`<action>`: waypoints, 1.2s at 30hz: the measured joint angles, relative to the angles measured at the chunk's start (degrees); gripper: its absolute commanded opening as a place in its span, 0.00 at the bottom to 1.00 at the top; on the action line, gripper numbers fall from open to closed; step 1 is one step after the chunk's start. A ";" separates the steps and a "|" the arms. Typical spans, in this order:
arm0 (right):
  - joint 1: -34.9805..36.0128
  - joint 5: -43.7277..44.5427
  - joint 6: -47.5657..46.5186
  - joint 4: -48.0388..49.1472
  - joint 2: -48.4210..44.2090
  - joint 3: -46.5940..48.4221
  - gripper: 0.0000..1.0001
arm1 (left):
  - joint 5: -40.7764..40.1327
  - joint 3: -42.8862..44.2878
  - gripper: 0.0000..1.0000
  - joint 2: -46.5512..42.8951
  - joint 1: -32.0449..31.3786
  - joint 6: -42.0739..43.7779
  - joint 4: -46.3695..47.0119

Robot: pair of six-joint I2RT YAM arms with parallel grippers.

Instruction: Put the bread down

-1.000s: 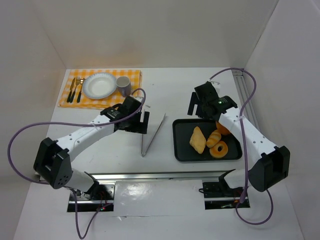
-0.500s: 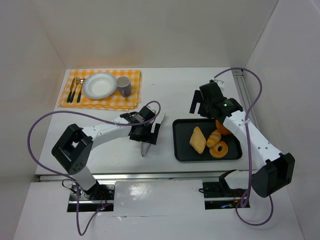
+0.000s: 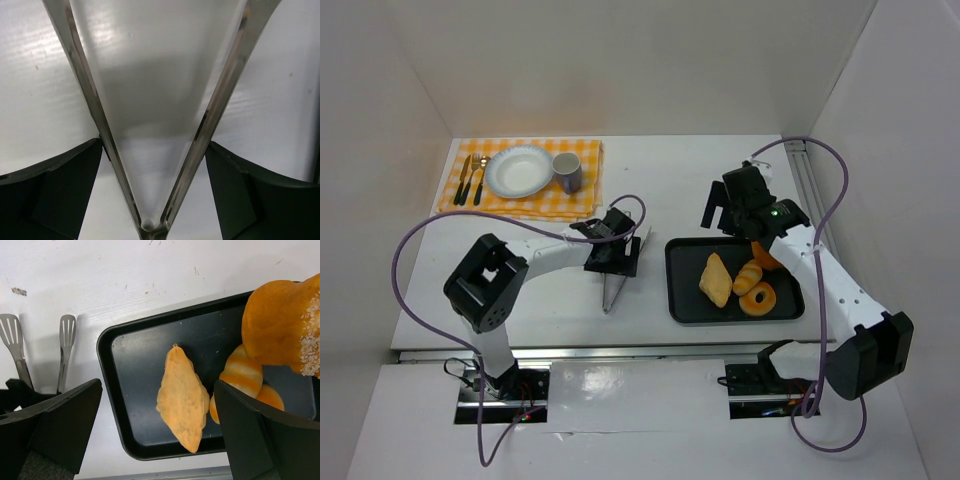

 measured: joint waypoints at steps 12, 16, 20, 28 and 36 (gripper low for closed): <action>-0.46 0.20 -0.26 -0.02 -2.91 -0.11 1.00 | 0.00 4.13 0.11 3.37 0.76 1.64 1.99; -0.87 0.28 -0.63 -0.02 -3.17 -0.13 1.00 | 1.22 5.49 0.11 0.20 0.76 4.04 -3.26; -0.96 0.42 -1.14 -0.02 -3.17 -0.11 1.00 | 7.34 10.08 0.13 -5.33 0.74 7.78 -8.48; -1.49 2.62 -1.95 -1.95 -3.45 5.03 1.00 | 19.58 18.23 0.38 -7.65 -4.81 10.54 -13.42; -1.49 9.99 -2.64 -5.25 -6.62 14.36 1.00 | 24.13 18.21 0.59 -6.73 -10.86 8.96 -14.75</action>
